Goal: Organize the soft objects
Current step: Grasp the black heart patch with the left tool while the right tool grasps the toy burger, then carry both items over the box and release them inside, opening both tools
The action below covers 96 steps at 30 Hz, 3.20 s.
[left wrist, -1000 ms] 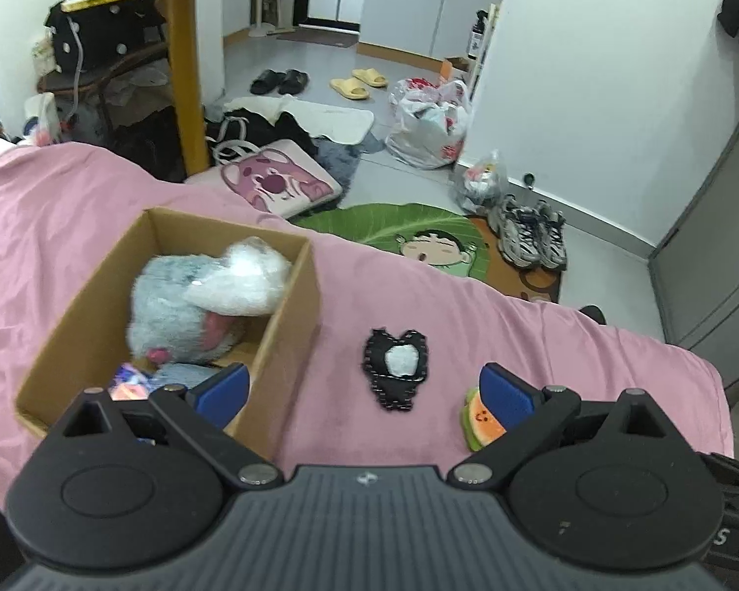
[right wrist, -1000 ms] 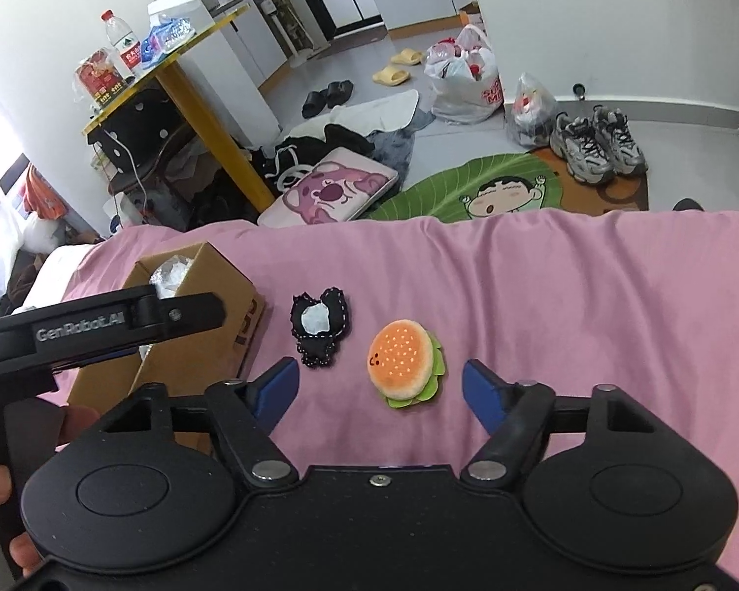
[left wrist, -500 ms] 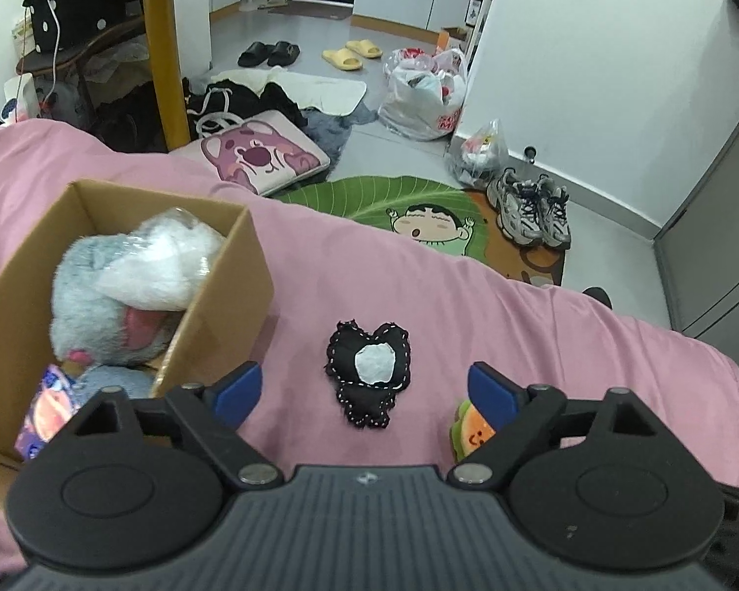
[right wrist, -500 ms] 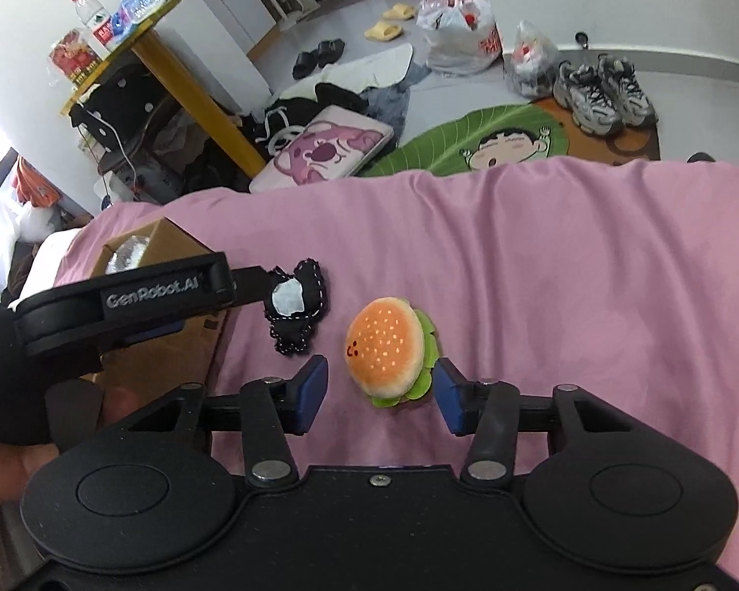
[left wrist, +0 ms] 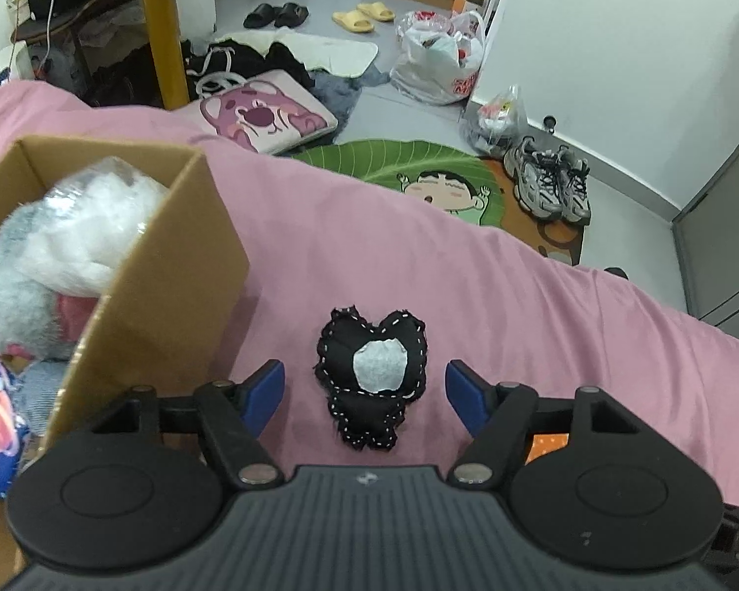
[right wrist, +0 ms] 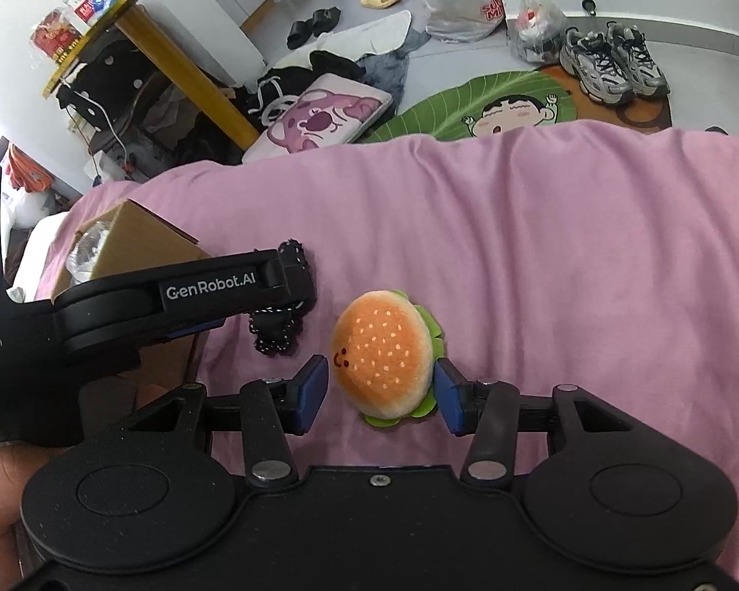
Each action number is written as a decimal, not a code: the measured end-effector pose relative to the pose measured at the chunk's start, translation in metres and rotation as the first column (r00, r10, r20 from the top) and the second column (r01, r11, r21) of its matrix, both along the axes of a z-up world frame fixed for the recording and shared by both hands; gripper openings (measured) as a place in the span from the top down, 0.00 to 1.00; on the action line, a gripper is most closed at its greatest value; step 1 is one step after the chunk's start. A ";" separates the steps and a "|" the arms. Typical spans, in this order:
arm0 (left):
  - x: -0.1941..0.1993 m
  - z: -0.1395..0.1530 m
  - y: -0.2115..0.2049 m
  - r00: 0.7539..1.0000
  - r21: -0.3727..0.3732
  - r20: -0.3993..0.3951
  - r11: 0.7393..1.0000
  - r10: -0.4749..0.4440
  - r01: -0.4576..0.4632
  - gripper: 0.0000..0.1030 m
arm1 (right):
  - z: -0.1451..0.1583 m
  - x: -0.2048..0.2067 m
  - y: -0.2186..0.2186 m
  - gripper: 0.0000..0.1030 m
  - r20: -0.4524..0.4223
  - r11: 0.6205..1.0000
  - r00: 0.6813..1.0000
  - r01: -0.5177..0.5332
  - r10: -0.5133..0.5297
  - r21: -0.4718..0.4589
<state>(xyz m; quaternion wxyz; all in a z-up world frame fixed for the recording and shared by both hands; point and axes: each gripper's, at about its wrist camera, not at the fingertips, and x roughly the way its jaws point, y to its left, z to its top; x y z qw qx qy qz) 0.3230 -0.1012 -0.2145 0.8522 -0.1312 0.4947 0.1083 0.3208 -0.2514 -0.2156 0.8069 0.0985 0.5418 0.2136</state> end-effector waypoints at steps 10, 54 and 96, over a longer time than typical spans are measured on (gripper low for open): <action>0.012 -0.015 -0.003 0.999 -0.002 -0.032 1.000 -0.024 0.024 0.32 | -0.001 0.002 0.004 0.67 0.006 0.999 1.000 -0.004 0.004 -0.034; -0.090 0.094 0.014 0.986 0.049 0.167 0.999 -0.020 0.012 0.67 | 0.088 -0.067 -0.005 0.73 0.301 0.997 0.953 -0.003 -0.020 0.074; -0.133 0.115 0.151 0.974 -0.024 0.193 0.993 0.116 -0.113 0.67 | 0.125 -0.090 0.104 0.73 0.418 0.993 0.902 -0.119 0.110 -0.006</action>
